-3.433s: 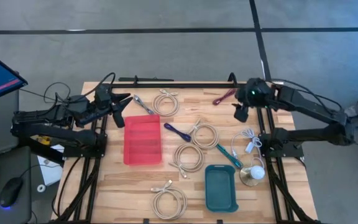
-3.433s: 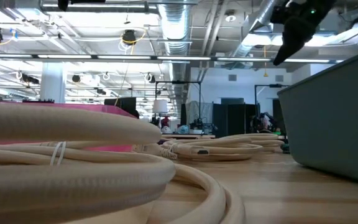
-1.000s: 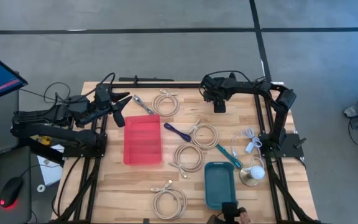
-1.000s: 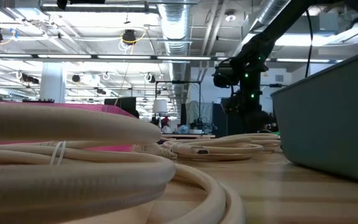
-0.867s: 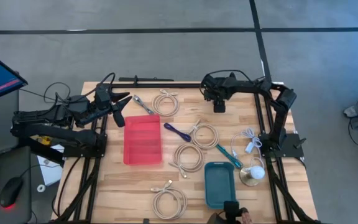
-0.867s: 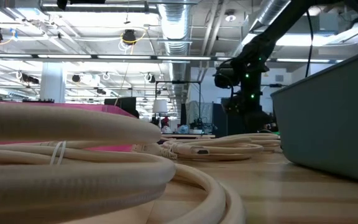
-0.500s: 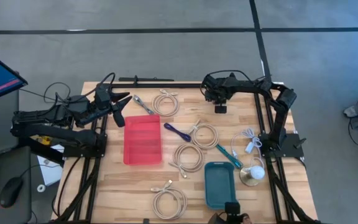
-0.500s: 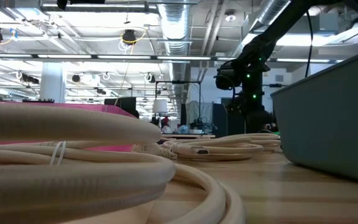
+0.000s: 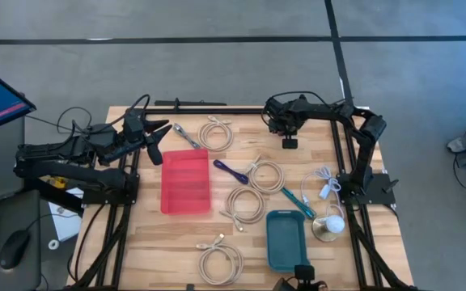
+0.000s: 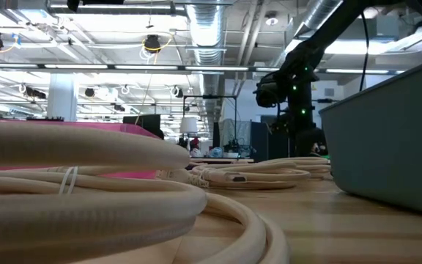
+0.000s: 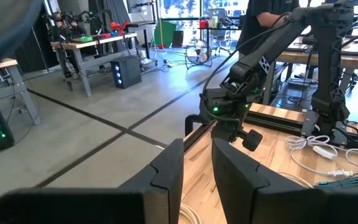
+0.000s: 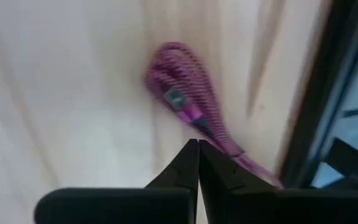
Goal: Pick & Place USB Port
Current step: Put the red charger cable into the red bin
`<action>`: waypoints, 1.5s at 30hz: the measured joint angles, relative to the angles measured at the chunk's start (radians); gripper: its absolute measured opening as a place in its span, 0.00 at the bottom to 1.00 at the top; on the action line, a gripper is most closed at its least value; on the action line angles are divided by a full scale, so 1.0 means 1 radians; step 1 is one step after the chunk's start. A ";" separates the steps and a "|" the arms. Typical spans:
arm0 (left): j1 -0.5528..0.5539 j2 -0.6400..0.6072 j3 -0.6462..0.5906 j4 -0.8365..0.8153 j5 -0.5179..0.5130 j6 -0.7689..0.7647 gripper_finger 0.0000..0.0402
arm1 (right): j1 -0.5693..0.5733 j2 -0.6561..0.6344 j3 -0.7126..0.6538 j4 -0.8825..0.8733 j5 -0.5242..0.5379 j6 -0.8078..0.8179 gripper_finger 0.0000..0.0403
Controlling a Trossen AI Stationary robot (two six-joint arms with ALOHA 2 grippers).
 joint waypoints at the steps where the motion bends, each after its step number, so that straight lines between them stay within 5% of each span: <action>1: 0.000 0.000 0.000 0.000 0.000 0.000 0.21 | 0.000 0.000 0.013 -0.013 -0.015 0.002 0.00; 11: 0.000 0.000 0.000 0.000 0.000 0.000 0.21 | -0.017 -0.044 0.173 -0.076 -0.114 0.030 0.00; 20: 0.000 0.000 0.000 0.000 0.000 0.000 0.21 | -0.064 -0.051 0.181 -0.156 -0.182 0.038 0.02; 27: 0.000 0.000 0.000 0.000 0.000 0.000 0.21 | -0.058 -0.051 0.181 -0.317 -0.032 -0.086 0.18; 37: 0.000 0.000 0.000 0.000 0.000 0.001 0.21 | -0.044 -0.059 0.181 -0.303 -0.043 -0.071 0.40; 45: 0.000 0.000 0.000 -0.001 0.000 0.003 0.21 | -0.051 -0.128 0.180 -0.297 -0.258 -0.007 0.41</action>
